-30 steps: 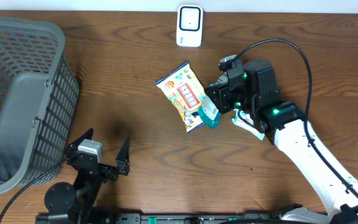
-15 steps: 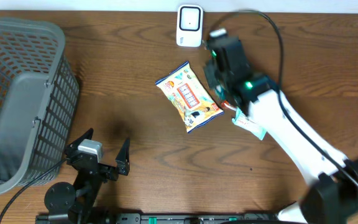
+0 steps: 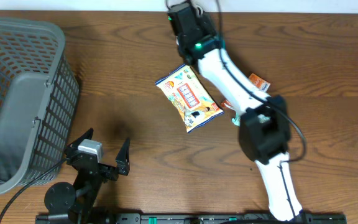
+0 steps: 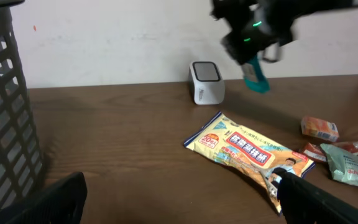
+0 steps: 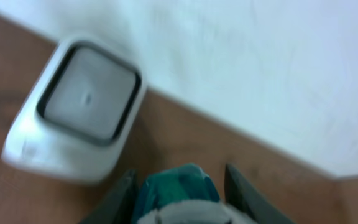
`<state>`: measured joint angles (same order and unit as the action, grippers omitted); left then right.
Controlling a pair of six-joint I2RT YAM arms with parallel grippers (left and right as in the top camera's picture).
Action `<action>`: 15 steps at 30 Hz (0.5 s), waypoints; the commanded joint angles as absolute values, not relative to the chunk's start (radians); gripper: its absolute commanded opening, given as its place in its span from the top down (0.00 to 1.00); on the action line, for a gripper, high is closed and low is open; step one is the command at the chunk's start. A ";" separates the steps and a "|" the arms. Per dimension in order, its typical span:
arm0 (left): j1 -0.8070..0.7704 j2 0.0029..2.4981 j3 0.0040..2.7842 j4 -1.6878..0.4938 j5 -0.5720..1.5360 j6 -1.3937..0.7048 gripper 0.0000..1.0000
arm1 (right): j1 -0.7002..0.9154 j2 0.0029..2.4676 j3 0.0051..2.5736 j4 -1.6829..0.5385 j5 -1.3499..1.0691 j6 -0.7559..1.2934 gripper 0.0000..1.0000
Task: Scan the item barcode
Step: 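Carry the teal bottle to the white scanner and hold it there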
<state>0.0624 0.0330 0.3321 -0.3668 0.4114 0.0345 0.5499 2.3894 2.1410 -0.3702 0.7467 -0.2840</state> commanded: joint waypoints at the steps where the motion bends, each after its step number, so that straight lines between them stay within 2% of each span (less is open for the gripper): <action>1: 0.059 0.031 0.337 -0.366 0.406 0.048 0.02 | 0.570 2.487 2.297 -0.223 0.989 -0.551 0.85; 7: 0.059 0.031 0.337 -0.366 0.406 0.048 0.02 | 0.580 2.650 2.426 0.042 1.035 -0.864 0.83; 15: 0.059 0.031 0.337 -0.366 0.406 0.048 0.02 | 0.617 2.686 2.426 0.097 0.989 -0.873 0.82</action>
